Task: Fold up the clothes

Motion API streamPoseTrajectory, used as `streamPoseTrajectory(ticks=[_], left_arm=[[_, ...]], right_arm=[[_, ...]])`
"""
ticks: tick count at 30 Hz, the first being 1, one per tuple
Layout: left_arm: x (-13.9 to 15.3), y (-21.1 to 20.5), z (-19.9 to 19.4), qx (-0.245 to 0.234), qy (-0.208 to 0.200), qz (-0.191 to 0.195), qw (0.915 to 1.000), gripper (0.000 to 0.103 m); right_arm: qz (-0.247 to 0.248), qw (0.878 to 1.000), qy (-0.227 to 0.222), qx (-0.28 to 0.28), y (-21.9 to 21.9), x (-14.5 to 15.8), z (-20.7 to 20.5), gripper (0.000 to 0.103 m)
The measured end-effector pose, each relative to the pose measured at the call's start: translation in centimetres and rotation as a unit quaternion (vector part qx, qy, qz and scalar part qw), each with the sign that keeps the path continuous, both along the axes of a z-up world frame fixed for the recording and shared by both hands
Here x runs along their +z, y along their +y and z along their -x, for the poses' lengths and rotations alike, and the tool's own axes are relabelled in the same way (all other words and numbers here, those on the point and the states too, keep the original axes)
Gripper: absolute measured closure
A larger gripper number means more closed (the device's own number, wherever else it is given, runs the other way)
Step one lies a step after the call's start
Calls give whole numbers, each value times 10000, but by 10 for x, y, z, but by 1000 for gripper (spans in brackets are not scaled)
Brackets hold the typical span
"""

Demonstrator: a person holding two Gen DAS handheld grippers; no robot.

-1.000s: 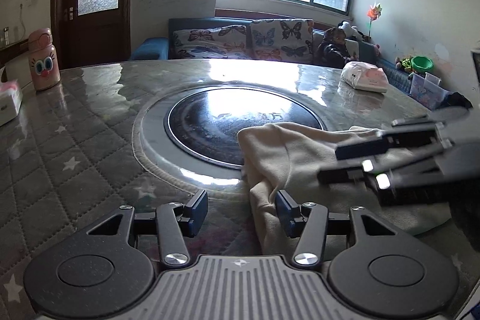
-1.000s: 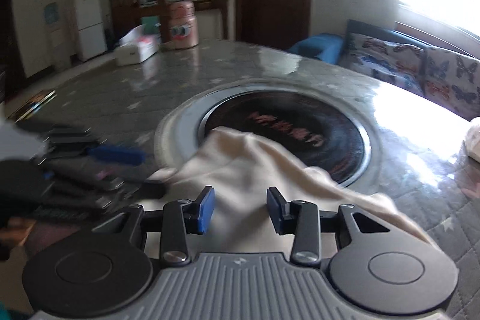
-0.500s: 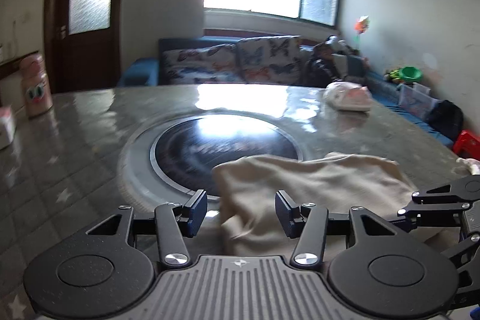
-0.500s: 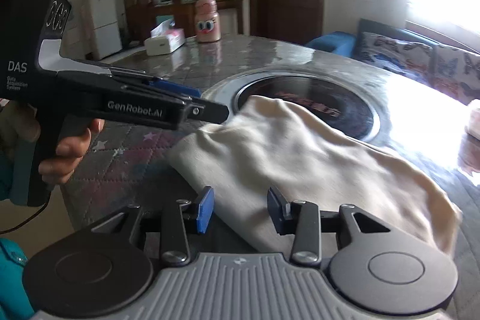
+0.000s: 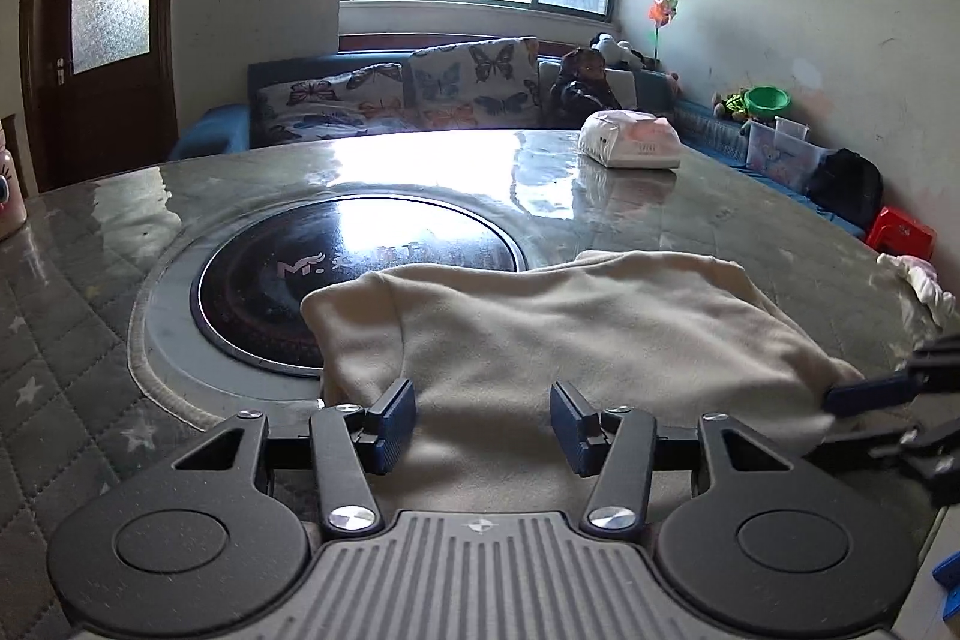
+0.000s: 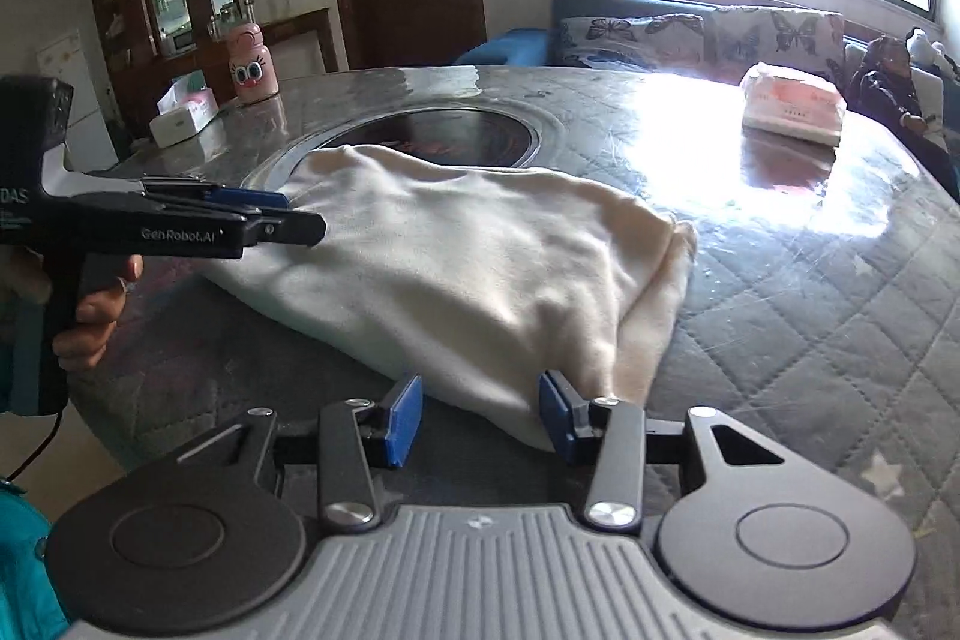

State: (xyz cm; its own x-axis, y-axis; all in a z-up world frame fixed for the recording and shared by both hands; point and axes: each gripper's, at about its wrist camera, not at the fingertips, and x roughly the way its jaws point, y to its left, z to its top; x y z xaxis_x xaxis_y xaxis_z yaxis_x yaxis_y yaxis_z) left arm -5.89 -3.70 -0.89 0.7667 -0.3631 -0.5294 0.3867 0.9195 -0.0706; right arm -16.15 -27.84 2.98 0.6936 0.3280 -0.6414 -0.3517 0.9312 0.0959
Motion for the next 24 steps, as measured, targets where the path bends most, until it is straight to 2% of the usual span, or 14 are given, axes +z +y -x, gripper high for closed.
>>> streamPoseTrajectory(ticks=[7,13,18,24], left_arm=[[-6,-1,0,17,67,-77,9999,49],[-10,1,1,17,114,-64,9999,49],[-10,-2,-1,16,135,-34,9999,43],[-10,-2,1,5,121,-53,9999,43]], right_arm=[[-160,9984,-543,10,7,14,-23,56],[-113,9996,-253,-72,-1,-6,-42,57],[57,9992,-373,-109,-1,6,-41,56],[98,9990,-410,-173,3,8,-81,56]])
